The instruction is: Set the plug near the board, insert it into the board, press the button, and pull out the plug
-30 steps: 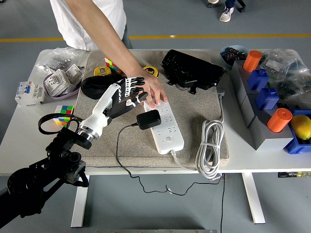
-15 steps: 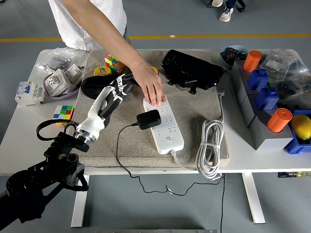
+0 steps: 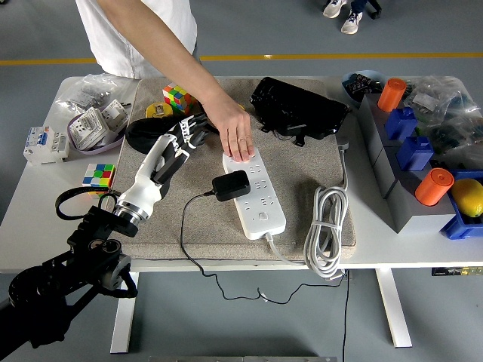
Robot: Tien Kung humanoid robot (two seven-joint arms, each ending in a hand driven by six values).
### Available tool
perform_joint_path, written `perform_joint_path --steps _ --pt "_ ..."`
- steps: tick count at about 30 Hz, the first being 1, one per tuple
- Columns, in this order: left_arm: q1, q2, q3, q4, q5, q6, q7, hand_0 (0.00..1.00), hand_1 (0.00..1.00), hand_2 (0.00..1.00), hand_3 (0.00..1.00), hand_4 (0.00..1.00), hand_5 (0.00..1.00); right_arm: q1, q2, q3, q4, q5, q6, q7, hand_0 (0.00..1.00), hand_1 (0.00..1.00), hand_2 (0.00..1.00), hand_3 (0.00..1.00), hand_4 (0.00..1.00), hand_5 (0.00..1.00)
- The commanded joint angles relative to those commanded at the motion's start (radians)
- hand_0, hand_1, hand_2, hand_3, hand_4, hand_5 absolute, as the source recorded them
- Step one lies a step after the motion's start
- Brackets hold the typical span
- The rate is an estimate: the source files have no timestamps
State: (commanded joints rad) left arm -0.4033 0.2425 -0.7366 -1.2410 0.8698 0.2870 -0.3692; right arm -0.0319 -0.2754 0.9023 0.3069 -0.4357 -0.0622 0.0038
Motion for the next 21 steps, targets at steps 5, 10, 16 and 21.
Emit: perform_joint_path --steps 5,10,16,21 --pt "0.001 -0.001 -0.003 -0.006 0.005 0.0 -0.001 0.724 0.755 0.778 0.875 0.998 0.793 -0.001 -0.001 0.001 0.0 -0.001 0.0 0.001 0.673 0.687 0.682 0.589 0.998 0.567" --pt "0.002 0.005 -0.011 -0.035 0.055 -0.001 0.02 0.724 0.755 0.778 0.875 0.998 0.793 -0.002 -0.001 0.005 0.003 -0.006 0.0 0.0 0.673 0.687 0.682 0.589 0.998 0.567" --pt "-0.016 0.019 -0.019 -0.095 0.173 -0.049 0.103 0.462 0.507 0.603 0.868 0.998 0.724 0.0 -0.002 0.009 0.004 -0.008 0.001 0.001 0.673 0.687 0.682 0.589 0.998 0.568" --pt "-0.036 0.024 -0.023 -0.134 0.319 -0.116 0.242 0.202 0.211 0.385 0.836 0.97 0.511 0.001 -0.005 0.011 0.005 -0.009 0.001 0.001 0.673 0.687 0.682 0.59 0.998 0.567"
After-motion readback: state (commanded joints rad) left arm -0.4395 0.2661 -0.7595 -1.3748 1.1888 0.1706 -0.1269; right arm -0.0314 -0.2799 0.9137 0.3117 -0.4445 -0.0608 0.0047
